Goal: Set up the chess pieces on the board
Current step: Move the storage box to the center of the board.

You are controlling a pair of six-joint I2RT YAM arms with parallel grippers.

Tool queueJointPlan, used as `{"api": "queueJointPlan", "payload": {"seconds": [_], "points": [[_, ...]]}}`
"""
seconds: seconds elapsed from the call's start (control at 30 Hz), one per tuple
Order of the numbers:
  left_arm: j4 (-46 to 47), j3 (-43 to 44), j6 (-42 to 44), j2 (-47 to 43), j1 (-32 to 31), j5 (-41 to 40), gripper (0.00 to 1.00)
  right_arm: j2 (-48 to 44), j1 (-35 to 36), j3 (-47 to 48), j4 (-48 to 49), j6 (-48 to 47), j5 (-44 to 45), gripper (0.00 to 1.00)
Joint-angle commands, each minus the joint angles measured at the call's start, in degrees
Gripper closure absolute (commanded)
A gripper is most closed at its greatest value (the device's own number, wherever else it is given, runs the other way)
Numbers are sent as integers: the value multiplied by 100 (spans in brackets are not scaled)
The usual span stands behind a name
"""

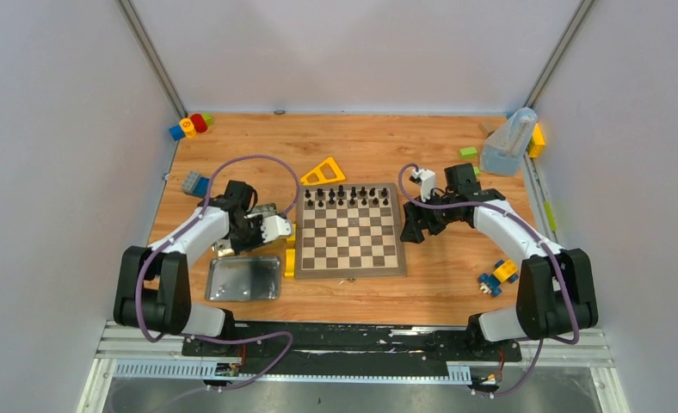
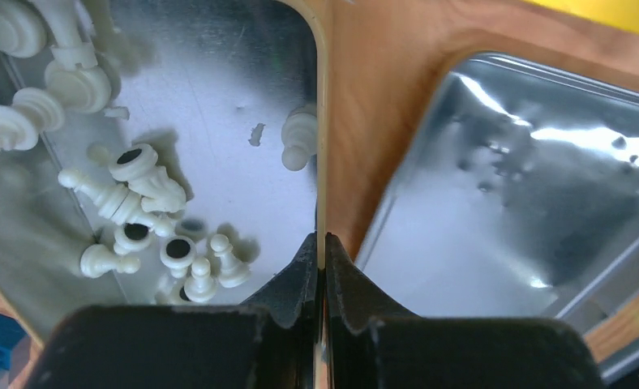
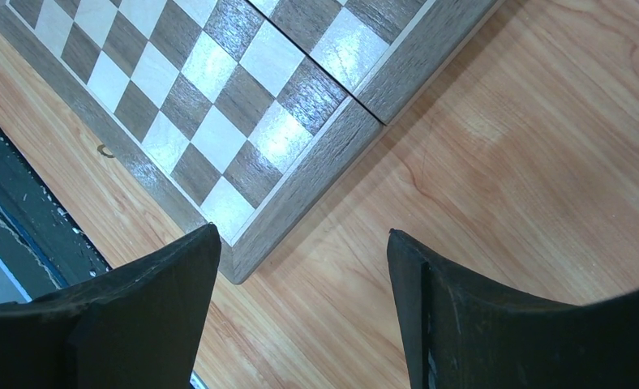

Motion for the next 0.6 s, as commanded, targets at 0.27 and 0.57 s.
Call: {"api": "queueJointPlan", "payload": {"seconds": [0.27, 0.57], "points": [[-1, -12, 231, -679, -7, -415, 57, 159, -23, 222, -1, 49, -302, 24], [435, 825, -1725, -446, 8, 125, 18, -112, -21, 204, -13, 34, -328, 24]]}}
